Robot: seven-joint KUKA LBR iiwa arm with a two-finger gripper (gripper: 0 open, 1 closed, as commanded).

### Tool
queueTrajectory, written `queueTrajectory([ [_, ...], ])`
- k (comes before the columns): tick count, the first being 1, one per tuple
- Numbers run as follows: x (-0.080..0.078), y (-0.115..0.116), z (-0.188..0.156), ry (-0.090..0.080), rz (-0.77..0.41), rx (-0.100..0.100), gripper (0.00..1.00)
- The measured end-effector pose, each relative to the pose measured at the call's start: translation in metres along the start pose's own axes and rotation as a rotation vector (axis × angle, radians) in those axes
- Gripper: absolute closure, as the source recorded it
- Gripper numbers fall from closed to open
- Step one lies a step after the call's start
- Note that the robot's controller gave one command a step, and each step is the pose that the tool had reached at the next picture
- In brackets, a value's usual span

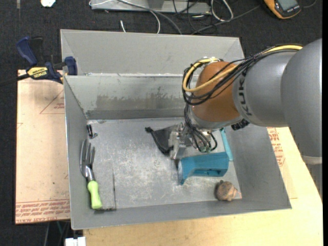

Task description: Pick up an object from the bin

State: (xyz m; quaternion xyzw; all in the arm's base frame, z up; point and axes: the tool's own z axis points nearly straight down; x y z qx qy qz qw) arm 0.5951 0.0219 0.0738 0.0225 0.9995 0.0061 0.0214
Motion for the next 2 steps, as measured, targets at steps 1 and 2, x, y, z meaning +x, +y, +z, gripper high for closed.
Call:
queueTrajectory([
  [1,-0.002,0.000,-0.041,0.009,0.012,0.001,1.00],
  [2,-0.015,-0.010,-0.118,0.004,-0.043,0.000,1.00],
])
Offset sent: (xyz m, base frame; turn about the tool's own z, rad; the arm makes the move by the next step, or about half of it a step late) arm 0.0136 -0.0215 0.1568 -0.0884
